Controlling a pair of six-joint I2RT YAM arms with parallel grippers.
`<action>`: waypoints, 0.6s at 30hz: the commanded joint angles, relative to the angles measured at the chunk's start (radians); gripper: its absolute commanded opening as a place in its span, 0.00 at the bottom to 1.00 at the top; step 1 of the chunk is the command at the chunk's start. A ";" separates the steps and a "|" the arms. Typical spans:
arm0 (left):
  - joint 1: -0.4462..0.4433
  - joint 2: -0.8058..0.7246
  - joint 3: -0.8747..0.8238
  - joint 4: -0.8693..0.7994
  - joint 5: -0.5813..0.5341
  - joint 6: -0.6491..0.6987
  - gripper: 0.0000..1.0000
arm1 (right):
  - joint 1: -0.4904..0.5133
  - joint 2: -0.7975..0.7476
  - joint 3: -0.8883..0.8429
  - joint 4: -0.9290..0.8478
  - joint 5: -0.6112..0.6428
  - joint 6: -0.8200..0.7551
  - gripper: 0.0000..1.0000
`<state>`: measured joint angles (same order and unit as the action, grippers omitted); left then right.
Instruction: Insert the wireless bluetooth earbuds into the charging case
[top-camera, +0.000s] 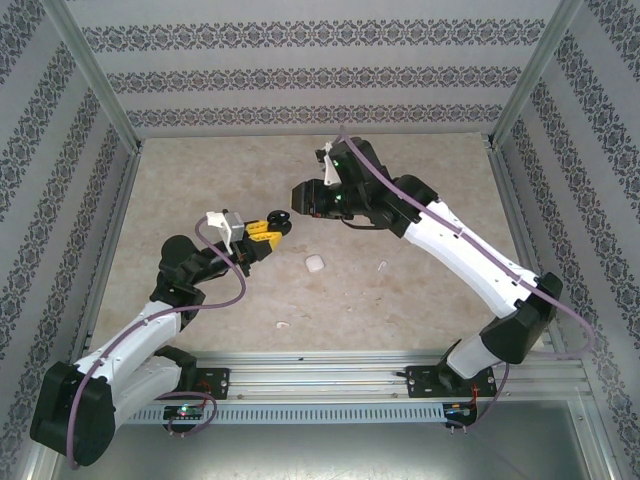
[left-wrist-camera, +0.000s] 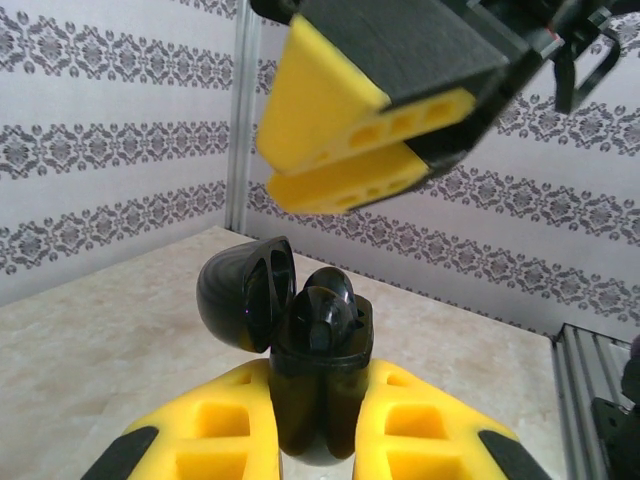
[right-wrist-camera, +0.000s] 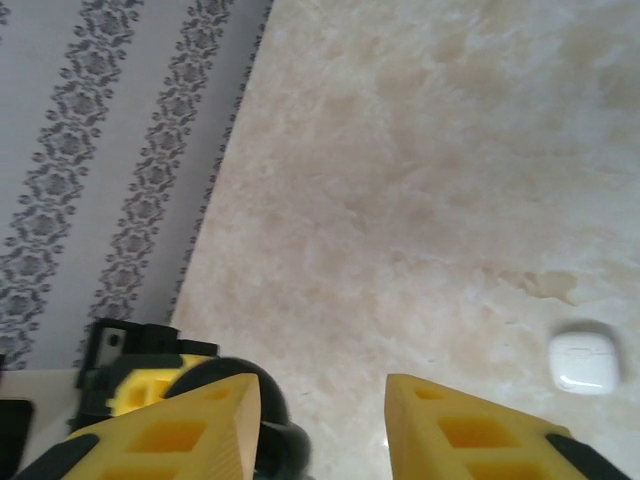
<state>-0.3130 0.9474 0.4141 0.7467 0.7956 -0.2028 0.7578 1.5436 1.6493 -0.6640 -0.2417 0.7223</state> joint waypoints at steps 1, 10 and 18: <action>0.001 -0.003 0.036 -0.010 0.066 -0.020 0.00 | -0.010 0.039 0.027 0.009 -0.139 -0.018 0.34; -0.001 0.008 0.054 -0.046 0.078 -0.032 0.00 | -0.021 0.075 0.009 0.036 -0.251 -0.003 0.28; -0.002 0.028 0.054 -0.033 0.032 -0.071 0.00 | -0.021 0.050 -0.033 0.041 -0.264 -0.001 0.26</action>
<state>-0.3130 0.9684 0.4351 0.6983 0.8440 -0.2440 0.7349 1.6131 1.6394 -0.6346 -0.4622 0.7258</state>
